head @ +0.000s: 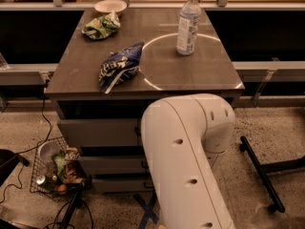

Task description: Open bottom drawer

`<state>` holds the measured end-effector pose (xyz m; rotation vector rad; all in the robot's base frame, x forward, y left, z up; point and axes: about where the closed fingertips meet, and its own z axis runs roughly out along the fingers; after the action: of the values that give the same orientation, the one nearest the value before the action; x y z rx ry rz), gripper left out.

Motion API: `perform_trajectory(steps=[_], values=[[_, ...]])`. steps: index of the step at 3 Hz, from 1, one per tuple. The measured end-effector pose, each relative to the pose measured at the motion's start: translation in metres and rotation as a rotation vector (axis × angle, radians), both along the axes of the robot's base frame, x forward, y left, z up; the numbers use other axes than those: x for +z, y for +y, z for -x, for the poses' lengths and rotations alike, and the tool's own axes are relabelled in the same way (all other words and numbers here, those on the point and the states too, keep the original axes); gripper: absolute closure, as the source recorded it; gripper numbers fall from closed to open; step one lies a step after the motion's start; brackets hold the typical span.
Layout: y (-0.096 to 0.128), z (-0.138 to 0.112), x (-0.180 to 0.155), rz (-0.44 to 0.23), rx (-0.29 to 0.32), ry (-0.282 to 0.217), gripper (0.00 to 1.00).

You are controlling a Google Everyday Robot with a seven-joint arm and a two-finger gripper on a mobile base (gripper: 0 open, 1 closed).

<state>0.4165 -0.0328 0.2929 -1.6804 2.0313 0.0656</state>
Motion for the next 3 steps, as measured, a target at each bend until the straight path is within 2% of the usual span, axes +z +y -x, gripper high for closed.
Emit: perform_trajectory(steps=[1, 2, 3], values=[[0.0, 0.0, 0.0, 0.0, 0.0, 0.0, 0.0], [0.013, -0.014, -0.015, 0.028, -0.011, -0.014, 0.0], [0.015, -0.029, -0.033, 0.091, -0.029, -0.044, 0.0]])
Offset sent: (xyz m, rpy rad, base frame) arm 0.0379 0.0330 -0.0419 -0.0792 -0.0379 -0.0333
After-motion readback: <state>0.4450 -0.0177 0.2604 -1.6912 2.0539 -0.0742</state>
